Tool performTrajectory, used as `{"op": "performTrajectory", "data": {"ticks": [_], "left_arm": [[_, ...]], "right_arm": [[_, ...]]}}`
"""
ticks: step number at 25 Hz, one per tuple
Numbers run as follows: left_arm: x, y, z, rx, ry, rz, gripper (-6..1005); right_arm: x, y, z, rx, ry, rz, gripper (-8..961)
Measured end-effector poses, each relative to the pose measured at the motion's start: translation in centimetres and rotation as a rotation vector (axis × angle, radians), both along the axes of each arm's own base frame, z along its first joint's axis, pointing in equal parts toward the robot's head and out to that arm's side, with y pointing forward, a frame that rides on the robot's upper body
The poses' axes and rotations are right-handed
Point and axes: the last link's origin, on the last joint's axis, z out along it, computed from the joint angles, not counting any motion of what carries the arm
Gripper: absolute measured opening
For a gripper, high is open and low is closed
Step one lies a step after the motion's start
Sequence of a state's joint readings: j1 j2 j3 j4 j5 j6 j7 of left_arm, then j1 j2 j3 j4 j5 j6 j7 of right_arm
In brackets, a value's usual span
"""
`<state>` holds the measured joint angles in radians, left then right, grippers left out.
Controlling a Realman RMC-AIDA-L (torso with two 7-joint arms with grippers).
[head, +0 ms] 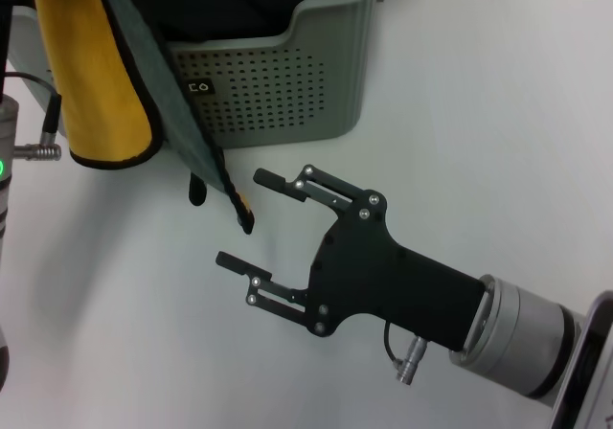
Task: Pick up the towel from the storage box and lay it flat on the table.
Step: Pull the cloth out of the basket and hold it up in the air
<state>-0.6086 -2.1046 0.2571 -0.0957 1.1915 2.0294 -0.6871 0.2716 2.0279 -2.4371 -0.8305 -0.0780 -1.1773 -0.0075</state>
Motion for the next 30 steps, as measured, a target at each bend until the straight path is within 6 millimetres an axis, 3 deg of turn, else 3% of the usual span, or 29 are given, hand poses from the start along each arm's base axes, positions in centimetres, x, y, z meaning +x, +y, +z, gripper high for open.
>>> {"op": "performTrajectory", "data": {"ticks": [3,8,18,23,29,30], "left_arm": [[-0.1,0.0,0.0,0.005,-0.001,0.005,64],[0.0,0.0,-0.1,-0.001,-0.001,0.000,67],[-0.3,-0.2,0.0,0.000,-0.007,0.012,72],[-0.3,-0.2,0.0,0.000,-0.007,0.012,75],[-0.3,-0.2,0.0,0.001,-0.006,0.013,78],[-0.3,-0.2,0.0,0.001,-0.006,0.013,79]], "right_arm": [[-0.1,0.1,0.1,0.050,0.009,-0.015,629],[0.2,1.9,0.4,0.090,0.014,-0.107,622],[0.9,1.3,0.0,0.093,-0.010,-0.123,609],[1.4,1.6,0.1,0.099,-0.015,-0.144,506],[1.5,1.6,0.1,0.099,-0.013,-0.156,507],[1.5,1.6,0.0,0.099,-0.014,-0.156,472]]}}
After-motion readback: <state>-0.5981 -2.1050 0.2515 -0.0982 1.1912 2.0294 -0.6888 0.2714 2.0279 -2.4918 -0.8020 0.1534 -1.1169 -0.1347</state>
